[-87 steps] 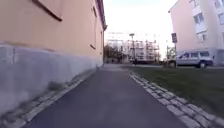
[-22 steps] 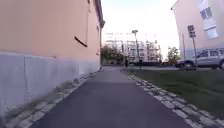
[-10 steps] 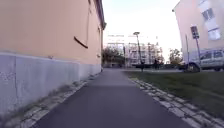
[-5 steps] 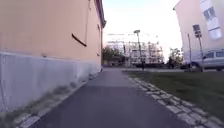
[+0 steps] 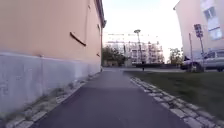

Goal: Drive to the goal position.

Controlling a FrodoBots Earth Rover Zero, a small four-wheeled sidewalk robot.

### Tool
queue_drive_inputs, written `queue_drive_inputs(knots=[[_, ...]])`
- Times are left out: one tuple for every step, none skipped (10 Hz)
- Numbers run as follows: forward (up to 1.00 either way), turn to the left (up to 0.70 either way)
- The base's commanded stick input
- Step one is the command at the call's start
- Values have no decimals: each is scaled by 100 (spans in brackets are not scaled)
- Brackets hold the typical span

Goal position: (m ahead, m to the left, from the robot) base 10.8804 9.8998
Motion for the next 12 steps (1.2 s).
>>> queue_drive_inputs(knots=[[50, 0], [50, 0], [50, 0], [50, 0], [50, 0], [50, 0], [50, 0], [50, 0], [50, 0], [50, 0], [50, 0], [50, 0]])
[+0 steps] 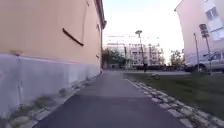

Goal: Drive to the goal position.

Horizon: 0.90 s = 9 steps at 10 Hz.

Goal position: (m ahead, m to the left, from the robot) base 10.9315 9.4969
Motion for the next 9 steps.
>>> queue_drive_inputs(knots=[[50, 0], [50, 0], [50, 0], [50, 0], [50, 0], [50, 0], [50, 0], [50, 0], [50, 0]])
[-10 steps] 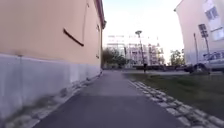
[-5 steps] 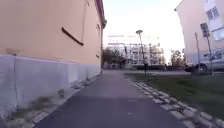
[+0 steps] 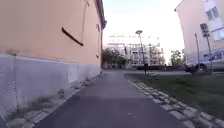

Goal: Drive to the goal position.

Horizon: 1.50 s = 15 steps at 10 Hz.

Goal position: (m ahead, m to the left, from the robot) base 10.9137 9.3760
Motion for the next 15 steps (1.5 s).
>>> queue_drive_inputs(knots=[[50, 0], [50, 0], [50, 0], [50, 0], [50, 0], [50, 0], [50, 0], [50, 0], [50, 0], [50, 0], [50, 0], [50, 0], [50, 0], [50, 0], [50, 0]])
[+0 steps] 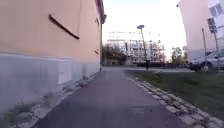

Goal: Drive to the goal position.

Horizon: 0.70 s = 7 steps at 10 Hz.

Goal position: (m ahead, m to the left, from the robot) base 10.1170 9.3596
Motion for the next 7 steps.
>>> queue_drive_inputs(knots=[[50, 0], [50, 0], [50, 0], [50, 0], [50, 0], [50, 0], [50, 0]])
